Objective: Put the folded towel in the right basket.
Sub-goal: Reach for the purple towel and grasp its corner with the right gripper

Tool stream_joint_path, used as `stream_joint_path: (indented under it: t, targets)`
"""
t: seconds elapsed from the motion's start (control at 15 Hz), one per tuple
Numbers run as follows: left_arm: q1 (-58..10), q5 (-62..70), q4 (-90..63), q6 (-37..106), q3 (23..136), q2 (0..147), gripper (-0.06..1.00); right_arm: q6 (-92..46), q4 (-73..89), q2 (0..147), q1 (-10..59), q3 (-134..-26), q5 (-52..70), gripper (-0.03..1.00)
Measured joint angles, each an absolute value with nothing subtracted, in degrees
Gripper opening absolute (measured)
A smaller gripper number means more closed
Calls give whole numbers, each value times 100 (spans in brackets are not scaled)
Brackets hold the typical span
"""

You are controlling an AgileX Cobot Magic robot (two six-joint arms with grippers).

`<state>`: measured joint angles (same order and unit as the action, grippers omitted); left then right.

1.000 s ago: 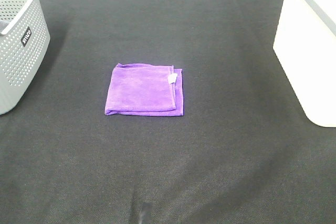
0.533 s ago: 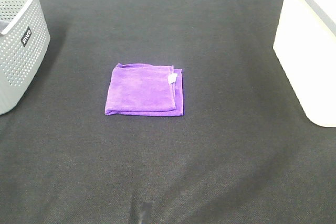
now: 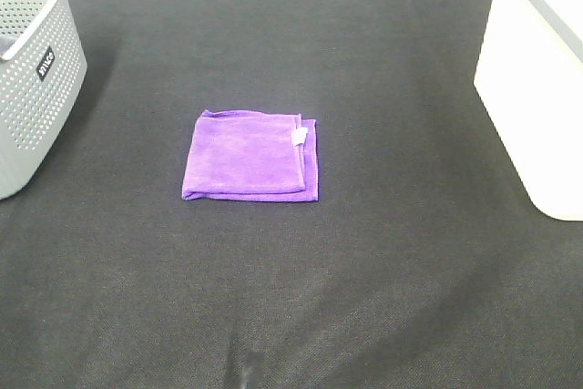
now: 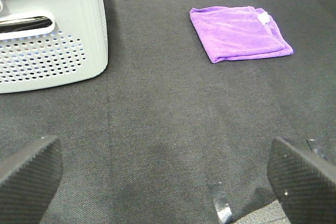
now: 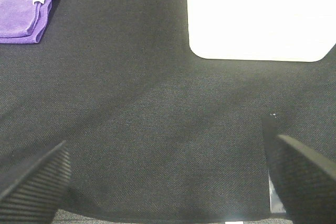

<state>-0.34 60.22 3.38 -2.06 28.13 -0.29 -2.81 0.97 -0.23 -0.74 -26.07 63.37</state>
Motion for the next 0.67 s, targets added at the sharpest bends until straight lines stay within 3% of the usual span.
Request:
stream_joint_path:
  t: [0.67]
  targets:
    - [-34, 6022, 338, -206, 2813, -29, 99, -281, 97, -23, -74, -2607, 6337, 97]
